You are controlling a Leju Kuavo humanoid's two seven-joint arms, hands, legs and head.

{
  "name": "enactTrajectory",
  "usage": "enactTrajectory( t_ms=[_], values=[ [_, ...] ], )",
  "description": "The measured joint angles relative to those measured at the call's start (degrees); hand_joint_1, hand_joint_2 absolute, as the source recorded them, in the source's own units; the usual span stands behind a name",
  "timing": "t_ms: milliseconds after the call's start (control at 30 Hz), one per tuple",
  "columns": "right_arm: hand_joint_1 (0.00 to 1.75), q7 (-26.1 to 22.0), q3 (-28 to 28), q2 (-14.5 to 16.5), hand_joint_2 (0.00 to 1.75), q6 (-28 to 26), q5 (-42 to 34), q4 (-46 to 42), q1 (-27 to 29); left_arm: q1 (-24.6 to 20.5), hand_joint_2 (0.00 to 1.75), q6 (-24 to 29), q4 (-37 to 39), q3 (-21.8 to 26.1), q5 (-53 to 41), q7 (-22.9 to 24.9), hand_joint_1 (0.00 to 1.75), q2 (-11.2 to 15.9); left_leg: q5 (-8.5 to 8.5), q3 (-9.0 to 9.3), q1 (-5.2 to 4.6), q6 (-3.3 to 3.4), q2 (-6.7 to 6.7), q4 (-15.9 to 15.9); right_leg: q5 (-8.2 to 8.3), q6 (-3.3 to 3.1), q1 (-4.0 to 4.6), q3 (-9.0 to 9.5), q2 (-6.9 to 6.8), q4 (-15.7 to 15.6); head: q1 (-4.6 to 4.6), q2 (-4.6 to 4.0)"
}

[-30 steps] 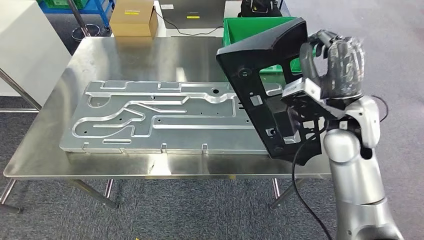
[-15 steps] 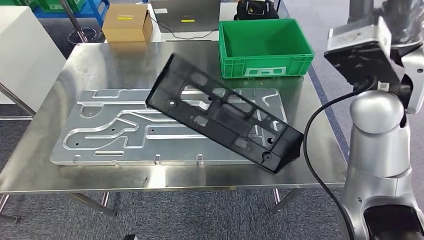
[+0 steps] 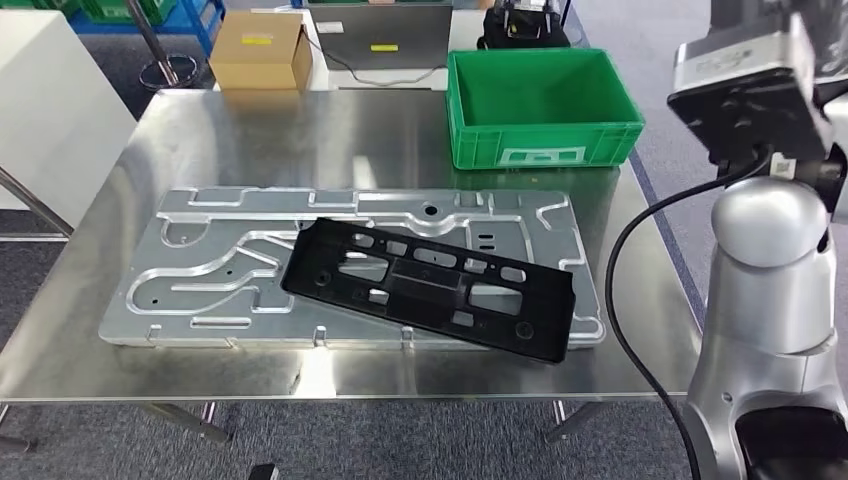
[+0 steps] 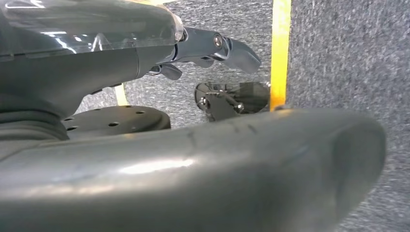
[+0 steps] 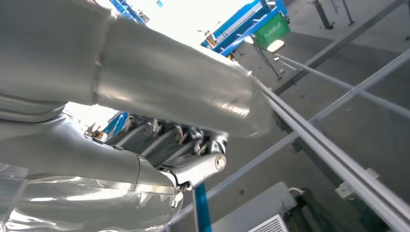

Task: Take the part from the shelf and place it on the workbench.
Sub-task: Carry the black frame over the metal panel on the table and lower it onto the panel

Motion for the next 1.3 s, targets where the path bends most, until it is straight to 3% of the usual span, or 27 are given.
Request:
enactTrajectory(
  t_ms=[133, 233, 300, 333, 400, 467, 633, 667, 733, 800, 833, 867, 933, 967, 1000, 1100, 1167, 1267, 1300],
  values=[
    [0.00, 0.0, 0.0, -0.3, 0.00, -0.4, -1.9, -0.4, 0.2, 0.6, 0.00, 0.6, 0.0, 0.0, 0.5, 0.3, 0.00, 0.0, -1.55, -0.46, -0.09, -1.06, 0.13, 1.5, -0.18, -1.31, -0.30, 0.49, 0.07, -0.6, -0.12, 0.00],
    [0.00, -0.2, 0.0, -0.4, 0.00, -1.4, -2.1, -0.5, 1.4, 1.1, 0.00, 1.1, 0.0, 0.0, 0.8, 0.4, 0.00, 0.0, -6.22, -5.26, 0.06, -1.51, 0.17, 11.5, -0.45, -2.15, -0.23, 0.90, -0.12, -0.8, -0.21, 0.00],
    [0.00, -0.4, 0.0, -0.4, 0.00, -2.2, -2.0, -0.7, 2.9, 1.7, 0.00, 1.3, 0.0, 0.0, 1.0, 0.6, 0.00, 0.0, -7.10, -8.07, 0.14, -1.60, 0.17, 16.2, -0.67, -2.31, -0.06, 1.00, -0.10, -0.7, -0.20, 0.00],
    [0.00, -0.5, 0.0, -0.3, 0.00, -2.5, -1.9, -0.8, 3.7, 1.9, 0.00, 1.5, 0.0, 0.0, 1.0, 0.6, 0.00, 0.0, -5.90, -8.00, 0.14, -1.56, 0.18, 15.5, -0.82, -2.32, -0.02, 1.08, -0.06, -0.5, -0.21, 0.00],
    [0.00, -0.9, 0.0, -0.2, 0.00, -3.0, -2.0, -1.2, 4.9, 2.2, 0.00, 1.8, 0.0, 0.0, 1.2, 0.8, 0.00, 0.0, -1.72, -5.12, 0.14, -1.23, 0.19, 8.6, -1.28, -2.13, 0.00, 1.40, 0.01, -0.3, -0.21, 0.00],
    [0.00, -1.4, 0.0, -0.1, 0.00, -3.2, -2.5, -1.6, 5.9, 2.3, 0.00, 2.3, 0.0, 0.0, 1.4, 0.9, 0.00, 0.0, 0.56, -2.13, -0.04, -0.80, 0.19, 2.2, -1.66, -1.72, 0.16, 1.54, 0.05, -0.1, -0.19, 0.00],
    [0.00, -4.4, -1.1, 0.4, 0.00, -3.4, -6.4, -2.5, 10.2, 2.5, 0.00, 2.8, 0.0, 0.0, 2.3, 0.1, 0.00, 0.0, 0.80, -0.90, 0.12, 0.58, 0.01, -0.1, -2.58, -0.31, 0.25, 1.51, -0.06, 0.6, -0.10, 0.00],
    [0.00, -5.3, -1.6, 0.4, 0.00, -3.5, -7.2, -2.6, 11.3, 2.5, 0.00, 2.9, 0.0, 0.1, 2.6, -0.4, 0.00, 0.0, 0.93, -0.70, 0.24, 0.87, 0.02, -0.4, -3.74, 0.00, 0.18, 0.69, -0.06, 2.4, -0.05, 0.00],
    [0.00, -6.7, -2.4, 0.6, 0.00, -3.9, -8.3, -2.7, 13.6, 2.6, 0.00, 2.8, 0.0, 0.3, 3.4, -1.3, 0.00, 0.0, 0.95, -0.54, 0.28, 1.17, 0.03, -0.6, -7.03, 0.52, -0.02, -2.73, -0.06, 9.1, 0.04, 0.00],
    [0.00, -7.4, -2.9, 0.9, 0.00, -4.1, -9.0, -2.7, 15.9, 2.7, 0.00, 2.6, 0.0, 0.7, 4.1, -1.9, 0.00, 0.1, 0.85, -0.53, 0.26, 1.23, 0.04, -0.6, -8.45, 0.85, -0.20, -5.80, -0.08, 14.5, 0.04, 0.00],
    [0.00, -7.6, -3.2, 1.1, 0.00, -4.1, -9.2, -2.6, 16.9, 2.7, 0.00, 2.4, 0.0, 0.9, 4.4, -2.0, 0.00, 0.1, 0.83, -0.52, 0.26, 1.20, 0.04, -0.5, -7.60, 0.91, -0.26, -5.97, -0.10, 14.4, 0.04, 0.00],
    [0.00, -7.6, -3.4, 1.3, 0.00, -4.2, -9.4, -2.6, 17.5, 2.7, 0.00, 2.2, 0.0, 1.2, 4.5, -2.1, 0.00, 0.1, 0.77, -0.49, 0.27, 1.12, 0.02, -0.3, -5.83, 0.88, -0.32, -5.02, -0.12, 12.1, 0.04, 0.00],
    [0.00, -7.7, -3.8, 1.6, 0.00, -4.2, -9.8, -2.6, 18.3, 2.7, 0.00, 1.9, 0.0, 1.8, 4.6, -2.1, 0.00, 0.1, 0.59, -0.55, 0.18, 0.80, -0.05, 0.1, -2.08, 0.55, -0.28, -1.45, -0.12, 4.5, 0.04, 0.00],
    [0.00, -7.9, -4.0, 1.7, 0.00, -4.2, -10.0, -2.6, 18.7, 2.7, 0.00, 1.8, 0.0, 2.1, 4.7, -2.1, 0.00, 0.1, 0.49, -0.65, 0.09, 0.60, -0.10, 0.3, -1.04, 0.31, -0.16, -0.19, -0.08, 1.8, 0.03, 0.00],
    [0.00, -8.1, -4.3, 1.9, 0.00, -4.2, -10.2, -2.6, 19.2, 2.7, 0.00, 1.7, 0.0, 2.5, 4.7, -2.1, 0.00, 0.1, 0.45, -0.76, 0.02, 0.36, -0.13, 0.4, -0.63, 0.08, -0.01, 0.43, -0.03, 0.3, 0.01, 0.00],
    [0.00, -8.9, -4.9, 2.5, 0.00, -4.1, -10.6, -2.3, 20.6, 2.9, 0.00, 1.9, 0.0, 3.4, 4.7, -1.7, 0.00, 0.1, 0.34, -0.94, -0.02, -0.50, -0.13, 0.5, -0.28, -0.83, 0.03, 0.29, 0.03, -0.2, -0.02, 0.00],
    [0.00, -9.4, -5.2, 3.0, 0.00, -4.0, -10.8, -2.1, 21.0, 2.9, 0.00, 2.0, 0.0, 4.0, 4.7, -1.4, 0.00, 0.2, -1.94, -1.79, 0.01, -1.02, -0.01, 2.8, 0.26, -1.69, -0.24, 0.11, -0.14, -0.6, -0.11, 0.00],
    [0.00, -9.6, -5.3, 3.5, 0.00, -3.9, -11.0, -1.5, 21.5, 2.9, 0.00, 2.2, 0.0, 4.8, 4.7, -1.2, 0.00, 0.3, -8.50, -5.23, 0.19, -1.40, 0.11, 13.0, 1.02, -2.34, -0.15, -0.76, -0.39, -0.6, -0.28, 0.00],
    [0.00, -9.6, -5.3, 3.6, 0.00, -3.8, -11.1, -1.3, 21.7, 2.9, 0.00, 2.2, 0.0, 5.0, 4.7, -1.1, 0.00, 0.3, -9.66, -5.84, 0.22, -1.46, 0.12, 15.5, 1.31, -2.37, -0.11, -1.18, -0.43, -0.6, -0.27, 0.00]
  ],
)
